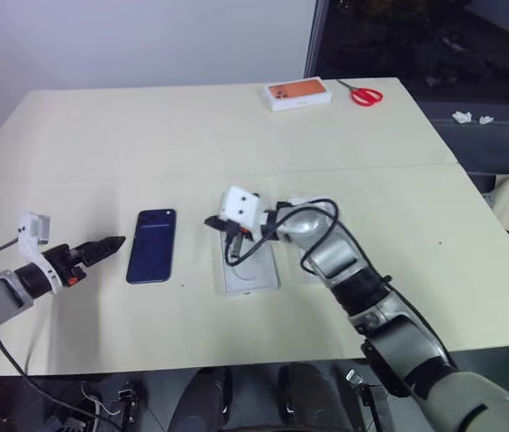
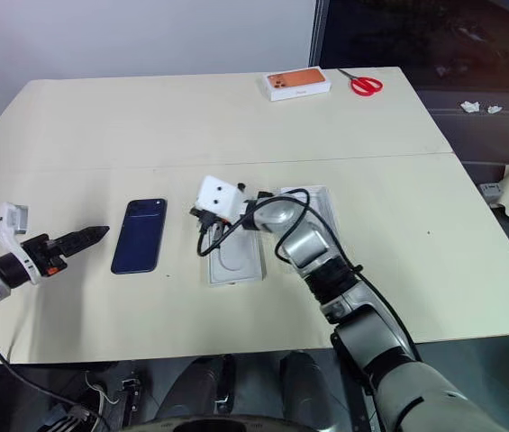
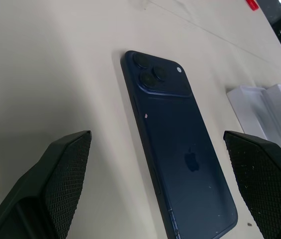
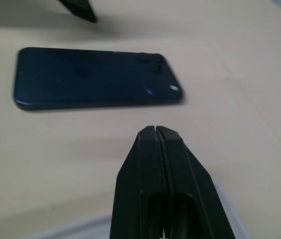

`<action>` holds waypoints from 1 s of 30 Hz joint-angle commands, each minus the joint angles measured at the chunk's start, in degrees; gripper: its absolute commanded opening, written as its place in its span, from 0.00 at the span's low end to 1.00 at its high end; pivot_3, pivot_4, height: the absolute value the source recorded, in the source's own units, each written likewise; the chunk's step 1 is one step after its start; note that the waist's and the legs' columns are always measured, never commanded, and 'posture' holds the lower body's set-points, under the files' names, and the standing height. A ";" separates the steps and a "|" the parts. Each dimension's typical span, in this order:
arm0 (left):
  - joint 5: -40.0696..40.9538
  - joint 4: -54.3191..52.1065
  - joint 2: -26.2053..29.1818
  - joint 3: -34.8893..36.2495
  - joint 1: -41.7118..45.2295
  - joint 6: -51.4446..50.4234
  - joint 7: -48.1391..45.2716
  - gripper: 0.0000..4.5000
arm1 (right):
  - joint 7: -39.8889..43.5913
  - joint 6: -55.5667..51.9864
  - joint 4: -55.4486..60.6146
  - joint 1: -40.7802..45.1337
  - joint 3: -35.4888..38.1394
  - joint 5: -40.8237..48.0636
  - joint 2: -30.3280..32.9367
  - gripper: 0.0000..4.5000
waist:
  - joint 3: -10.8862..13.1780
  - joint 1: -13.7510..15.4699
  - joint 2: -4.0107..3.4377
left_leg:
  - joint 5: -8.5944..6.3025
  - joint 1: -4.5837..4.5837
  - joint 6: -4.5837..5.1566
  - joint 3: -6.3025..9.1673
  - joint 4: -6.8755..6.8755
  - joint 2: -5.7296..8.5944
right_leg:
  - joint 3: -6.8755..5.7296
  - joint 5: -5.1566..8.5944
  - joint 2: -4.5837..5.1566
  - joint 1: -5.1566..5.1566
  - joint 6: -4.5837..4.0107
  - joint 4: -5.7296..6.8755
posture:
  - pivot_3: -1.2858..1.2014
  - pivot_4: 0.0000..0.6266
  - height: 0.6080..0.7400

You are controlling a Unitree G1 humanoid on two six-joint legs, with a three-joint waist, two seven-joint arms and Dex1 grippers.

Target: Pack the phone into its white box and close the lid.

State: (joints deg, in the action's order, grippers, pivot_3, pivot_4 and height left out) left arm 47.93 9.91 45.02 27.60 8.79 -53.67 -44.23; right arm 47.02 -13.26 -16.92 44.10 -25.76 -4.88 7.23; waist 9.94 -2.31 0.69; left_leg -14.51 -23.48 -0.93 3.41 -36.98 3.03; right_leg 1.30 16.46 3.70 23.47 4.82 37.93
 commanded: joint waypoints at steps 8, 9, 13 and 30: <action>-3.21 4.87 -1.15 -6.78 4.06 -2.15 -3.90 0.99 | -2.58 -4.70 -3.16 2.86 -5.95 -6.58 -5.02 0.00 | -0.02 0.04 -0.03 | 0.01 0.04 -0.02 0.02 0.00 0.01 | -0.02 0.00 0.00 0.09 0.00 0.02 | 0.52 0.24 1.00; -3.86 5.90 -1.52 -7.36 4.91 -1.74 -4.05 0.99 | -2.86 -5.25 -4.11 3.32 -6.64 -7.41 -5.63 0.00 | -0.02 0.18 -0.04 | 0.01 0.07 -0.02 0.02 0.00 0.03 | -0.02 0.00 0.01 0.08 0.00 0.03 | 0.52 0.24 1.00; -6.02 8.83 -2.49 -9.91 7.60 -1.65 -4.63 0.99 | -1.68 -7.76 -7.82 5.15 -8.10 -8.51 -7.72 0.00 | -0.05 0.51 -0.05 | 0.02 0.10 -0.03 0.04 -0.01 0.06 | -0.05 0.00 0.02 0.06 0.00 0.03 | 0.52 0.24 1.00; -8.98 6.58 -7.90 -15.95 10.58 -9.10 -4.37 0.99 | -6.18 -8.08 -19.91 11.05 -6.60 -10.68 -13.91 0.00 | -0.73 1.23 -0.45 | -0.01 0.32 0.01 0.05 0.01 0.13 | -0.02 0.00 0.06 -0.14 0.00 0.04 | 0.52 0.24 1.00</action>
State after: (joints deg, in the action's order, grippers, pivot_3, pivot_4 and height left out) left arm 38.26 16.47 40.07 16.59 21.24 -57.49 -48.50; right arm 41.39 -21.95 -36.06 53.85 -32.80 -15.46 -5.53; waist 9.20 -1.08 0.25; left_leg -14.52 -23.15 -0.91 3.46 -36.97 3.16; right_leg 1.28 16.47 3.77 23.32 4.82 37.97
